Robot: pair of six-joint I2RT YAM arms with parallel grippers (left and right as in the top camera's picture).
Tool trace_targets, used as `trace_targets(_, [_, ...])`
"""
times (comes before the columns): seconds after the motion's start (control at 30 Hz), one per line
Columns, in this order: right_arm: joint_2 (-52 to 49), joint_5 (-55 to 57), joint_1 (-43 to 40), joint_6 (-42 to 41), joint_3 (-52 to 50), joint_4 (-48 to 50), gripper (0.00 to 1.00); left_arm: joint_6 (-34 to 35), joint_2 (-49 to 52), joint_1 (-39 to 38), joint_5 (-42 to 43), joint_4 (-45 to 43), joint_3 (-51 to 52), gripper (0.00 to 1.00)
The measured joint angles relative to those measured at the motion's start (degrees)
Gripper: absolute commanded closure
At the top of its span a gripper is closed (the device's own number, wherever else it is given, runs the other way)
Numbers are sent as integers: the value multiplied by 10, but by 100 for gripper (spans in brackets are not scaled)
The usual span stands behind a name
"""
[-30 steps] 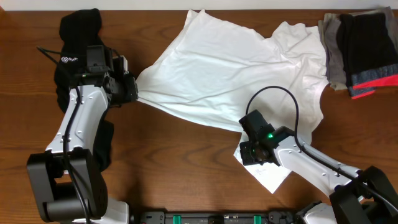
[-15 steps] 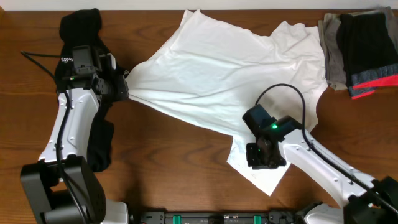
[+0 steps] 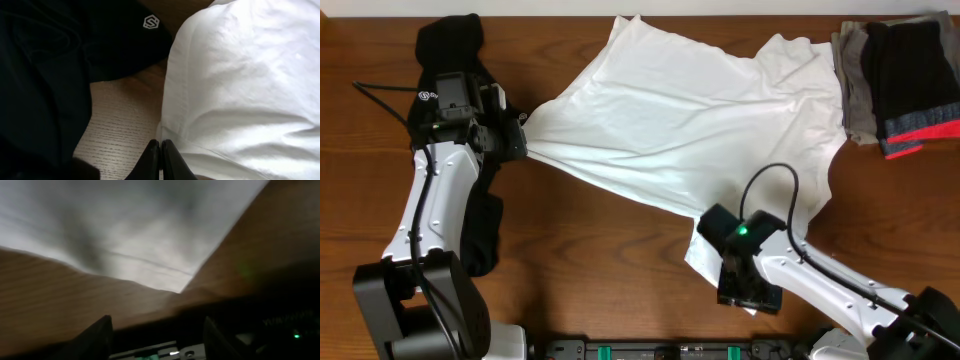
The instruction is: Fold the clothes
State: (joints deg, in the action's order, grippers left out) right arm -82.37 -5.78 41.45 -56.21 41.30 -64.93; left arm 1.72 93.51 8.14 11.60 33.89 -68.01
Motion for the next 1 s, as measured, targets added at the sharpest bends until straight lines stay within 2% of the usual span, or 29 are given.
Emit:
trace_targets(0.2, [0, -6, 2, -51, -68, 86, 43, 0, 0, 0, 0, -3, 0, 94])
trace_targets(0.43, [9, -34, 2, -66, -74, 155, 45, 0, 0, 0, 0, -3, 0, 94])
trace_targets(1.0, [11, -3, -7, -68, -72, 121, 42, 0, 0, 0, 0, -3, 0, 94])
